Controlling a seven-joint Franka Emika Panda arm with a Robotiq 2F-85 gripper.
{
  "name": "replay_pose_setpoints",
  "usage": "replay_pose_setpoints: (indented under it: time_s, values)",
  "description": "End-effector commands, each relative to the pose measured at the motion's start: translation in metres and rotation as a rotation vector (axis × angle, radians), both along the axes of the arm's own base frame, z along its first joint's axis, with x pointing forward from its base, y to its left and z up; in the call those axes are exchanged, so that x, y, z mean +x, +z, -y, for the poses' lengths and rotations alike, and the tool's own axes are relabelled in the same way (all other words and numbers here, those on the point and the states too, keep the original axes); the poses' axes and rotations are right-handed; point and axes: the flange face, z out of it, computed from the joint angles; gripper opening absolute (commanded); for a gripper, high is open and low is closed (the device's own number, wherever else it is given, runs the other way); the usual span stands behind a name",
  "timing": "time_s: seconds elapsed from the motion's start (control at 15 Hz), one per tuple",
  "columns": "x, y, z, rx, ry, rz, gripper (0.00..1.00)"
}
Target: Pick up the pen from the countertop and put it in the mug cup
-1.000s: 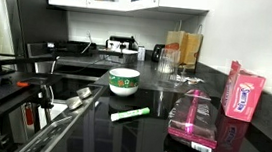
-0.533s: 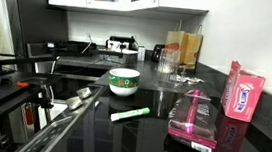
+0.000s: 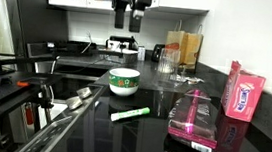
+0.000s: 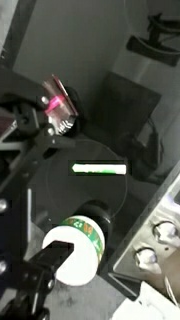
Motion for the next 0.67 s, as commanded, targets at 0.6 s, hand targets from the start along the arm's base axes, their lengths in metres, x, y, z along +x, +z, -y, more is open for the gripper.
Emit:
replay_pose_setpoints:
  time_s: [0.6]
  values:
    - [0.044,-0.163,-0.028,-0.142,0.002,-0.051,1.00]
